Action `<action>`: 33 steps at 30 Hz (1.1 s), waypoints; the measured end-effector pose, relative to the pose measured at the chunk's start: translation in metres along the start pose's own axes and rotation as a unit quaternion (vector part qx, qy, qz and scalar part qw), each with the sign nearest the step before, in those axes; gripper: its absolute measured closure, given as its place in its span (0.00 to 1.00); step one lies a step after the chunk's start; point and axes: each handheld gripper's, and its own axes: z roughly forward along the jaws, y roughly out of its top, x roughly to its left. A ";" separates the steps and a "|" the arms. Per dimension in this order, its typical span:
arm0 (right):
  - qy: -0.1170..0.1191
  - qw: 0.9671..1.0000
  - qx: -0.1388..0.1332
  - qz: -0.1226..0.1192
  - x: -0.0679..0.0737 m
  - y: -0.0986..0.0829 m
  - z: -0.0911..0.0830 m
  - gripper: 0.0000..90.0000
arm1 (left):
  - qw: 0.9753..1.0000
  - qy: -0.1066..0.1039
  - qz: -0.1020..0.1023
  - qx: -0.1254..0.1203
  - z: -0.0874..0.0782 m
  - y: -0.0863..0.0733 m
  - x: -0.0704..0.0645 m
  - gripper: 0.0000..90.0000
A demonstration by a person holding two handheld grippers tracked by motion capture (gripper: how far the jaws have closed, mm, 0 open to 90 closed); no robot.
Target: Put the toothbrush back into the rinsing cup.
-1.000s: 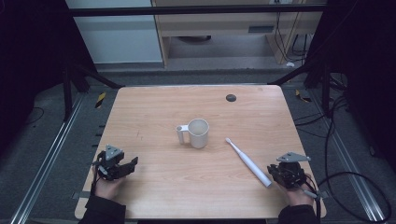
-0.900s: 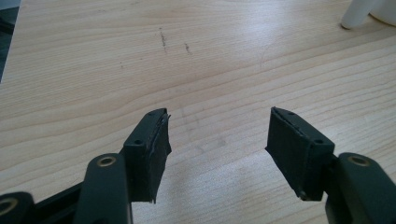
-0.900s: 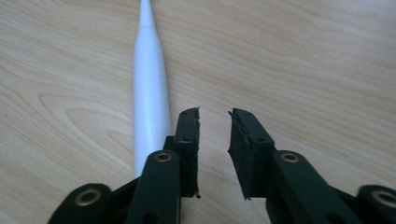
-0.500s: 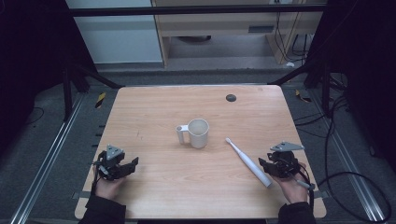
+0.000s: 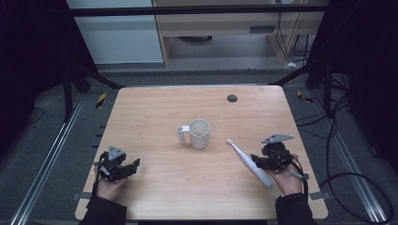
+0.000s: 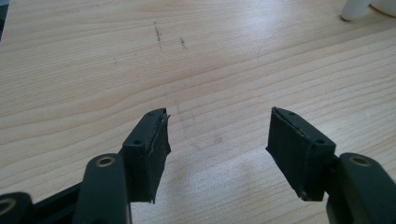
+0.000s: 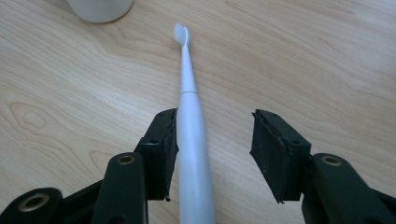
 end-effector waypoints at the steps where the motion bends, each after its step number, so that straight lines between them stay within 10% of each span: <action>1: 0.002 1.000 0.002 -0.004 0.001 0.003 0.001 0.56 | 1.000 0.000 0.000 0.000 0.000 0.000 0.000 0.42; 33: 0.022 0.993 0.116 -0.027 0.006 0.022 0.052 0.57 | 1.000 -0.004 0.001 0.006 0.001 0.000 0.000 0.41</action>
